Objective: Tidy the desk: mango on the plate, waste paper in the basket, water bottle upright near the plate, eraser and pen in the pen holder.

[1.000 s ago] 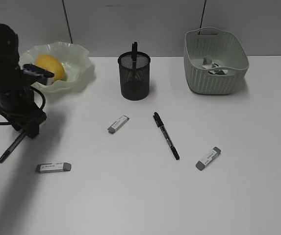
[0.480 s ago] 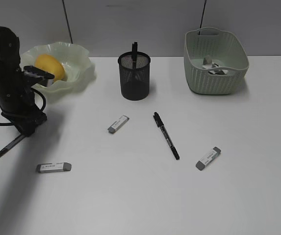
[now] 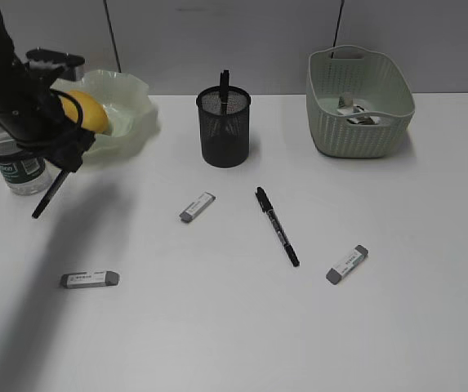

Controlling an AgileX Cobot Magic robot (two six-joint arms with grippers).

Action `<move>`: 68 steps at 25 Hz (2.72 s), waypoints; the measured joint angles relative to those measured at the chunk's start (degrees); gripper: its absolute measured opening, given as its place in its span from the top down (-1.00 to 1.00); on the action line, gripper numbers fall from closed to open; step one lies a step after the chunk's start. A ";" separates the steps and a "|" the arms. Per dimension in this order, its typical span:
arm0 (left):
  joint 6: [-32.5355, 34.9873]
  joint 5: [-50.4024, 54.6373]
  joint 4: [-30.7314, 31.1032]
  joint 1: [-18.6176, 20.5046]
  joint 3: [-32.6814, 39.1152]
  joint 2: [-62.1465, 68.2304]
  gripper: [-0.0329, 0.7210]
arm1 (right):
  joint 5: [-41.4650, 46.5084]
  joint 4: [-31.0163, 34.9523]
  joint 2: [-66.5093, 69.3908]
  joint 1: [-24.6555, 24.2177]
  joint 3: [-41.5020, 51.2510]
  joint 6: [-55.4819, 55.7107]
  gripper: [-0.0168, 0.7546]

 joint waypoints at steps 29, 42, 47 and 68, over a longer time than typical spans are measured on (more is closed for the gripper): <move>-2.22 -63.41 -19.34 -19.83 -7.52 8.17 0.68 | -0.06 0.00 0.00 0.00 0.07 0.05 -0.35; -3.02 -59.83 -19.34 -20.00 -7.52 11.19 0.08 | -0.11 0.00 0.00 0.00 0.07 0.05 -0.35; -3.02 -57.66 -19.34 -20.00 -7.45 9.54 -0.19 | -0.13 0.00 0.00 0.00 0.07 0.05 -0.35; -3.69 11.29 -1.46 -18.81 -7.45 -14.84 -0.21 | -0.18 0.00 0.00 0.00 0.07 0.05 -0.35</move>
